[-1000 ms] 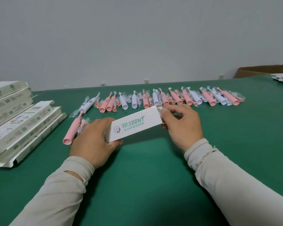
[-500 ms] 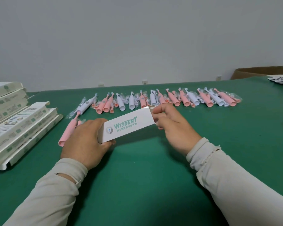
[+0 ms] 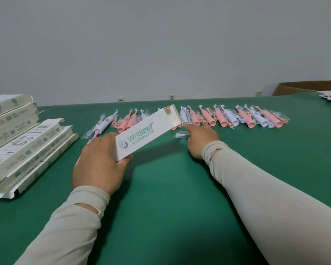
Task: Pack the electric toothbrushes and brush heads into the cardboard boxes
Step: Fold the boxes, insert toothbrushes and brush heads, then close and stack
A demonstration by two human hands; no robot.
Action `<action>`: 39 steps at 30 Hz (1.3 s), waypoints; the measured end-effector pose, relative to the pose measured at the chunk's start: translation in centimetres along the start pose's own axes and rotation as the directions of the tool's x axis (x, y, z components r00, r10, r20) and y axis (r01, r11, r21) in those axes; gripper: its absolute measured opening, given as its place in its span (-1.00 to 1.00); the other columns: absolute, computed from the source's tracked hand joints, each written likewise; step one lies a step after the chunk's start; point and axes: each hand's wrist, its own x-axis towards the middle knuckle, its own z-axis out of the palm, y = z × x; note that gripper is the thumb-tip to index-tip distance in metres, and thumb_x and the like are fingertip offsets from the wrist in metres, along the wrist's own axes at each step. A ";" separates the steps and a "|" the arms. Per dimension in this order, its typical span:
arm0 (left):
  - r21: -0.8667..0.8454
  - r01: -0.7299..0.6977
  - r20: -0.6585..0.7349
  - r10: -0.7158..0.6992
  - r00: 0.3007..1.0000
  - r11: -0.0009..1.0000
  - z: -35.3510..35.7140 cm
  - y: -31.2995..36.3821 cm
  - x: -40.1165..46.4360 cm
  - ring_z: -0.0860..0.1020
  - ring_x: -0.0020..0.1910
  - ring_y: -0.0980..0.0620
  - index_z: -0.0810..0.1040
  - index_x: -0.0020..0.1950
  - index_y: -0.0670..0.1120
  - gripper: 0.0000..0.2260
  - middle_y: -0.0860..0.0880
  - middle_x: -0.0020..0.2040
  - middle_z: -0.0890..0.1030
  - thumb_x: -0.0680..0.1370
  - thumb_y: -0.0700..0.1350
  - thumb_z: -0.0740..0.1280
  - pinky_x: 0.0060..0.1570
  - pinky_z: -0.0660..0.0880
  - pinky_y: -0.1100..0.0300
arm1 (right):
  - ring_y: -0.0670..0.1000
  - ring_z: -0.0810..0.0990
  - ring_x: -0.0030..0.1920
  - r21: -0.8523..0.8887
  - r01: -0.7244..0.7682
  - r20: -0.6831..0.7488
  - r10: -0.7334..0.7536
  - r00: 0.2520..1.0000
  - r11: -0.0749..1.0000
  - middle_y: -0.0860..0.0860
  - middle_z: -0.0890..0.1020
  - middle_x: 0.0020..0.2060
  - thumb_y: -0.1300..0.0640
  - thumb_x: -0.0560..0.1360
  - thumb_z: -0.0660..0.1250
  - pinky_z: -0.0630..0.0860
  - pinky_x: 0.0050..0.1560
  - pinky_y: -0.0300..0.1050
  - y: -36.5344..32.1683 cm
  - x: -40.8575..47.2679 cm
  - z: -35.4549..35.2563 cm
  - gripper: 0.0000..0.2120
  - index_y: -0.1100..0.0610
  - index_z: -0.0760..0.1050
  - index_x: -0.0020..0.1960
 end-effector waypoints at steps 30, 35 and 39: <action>0.028 -0.136 0.127 0.132 0.983 0.990 0.3 0.6 -0.5 0.42 0.20 0.01 0.42 0.30 0.22 -0.56 0.12 0.17 0.51 0.46 0.12 0.45 0.04 0.49 -0.01 | -0.02 0.57 -0.24 0.467 0.301 -0.257 -0.198 0.946 0.831 -0.12 0.61 -0.27 -0.01 0.64 0.23 0.58 -0.05 0.06 2.4 -7.6 -1.8 -0.91 -0.06 0.49 0.01; 0.028 -0.142 0.135 0.137 0.981 0.989 0.3 0.6 -0.5 0.41 0.22 0.00 0.41 0.31 0.21 -0.54 0.11 0.19 0.51 0.45 0.13 0.46 0.05 0.47 0.00 | 0.06 0.59 -0.17 0.376 0.256 -0.152 -0.213 0.965 0.891 -0.08 0.64 -0.21 0.00 0.65 0.18 0.56 -0.01 0.06 2.4 -7.7 -2.3 -0.87 -0.04 0.50 0.06; 0.059 -0.139 0.134 0.130 0.982 0.989 0.3 0.5 -0.5 0.41 0.19 0.01 0.41 0.31 0.21 -0.54 0.11 0.18 0.52 0.45 0.14 0.45 0.00 0.46 0.03 | 0.09 0.57 -0.13 0.166 0.252 -0.091 -0.240 0.967 0.953 -0.03 0.64 -0.11 -0.04 0.66 0.15 0.56 -0.03 0.04 2.4 -7.9 -3.1 -0.79 -0.05 0.51 0.19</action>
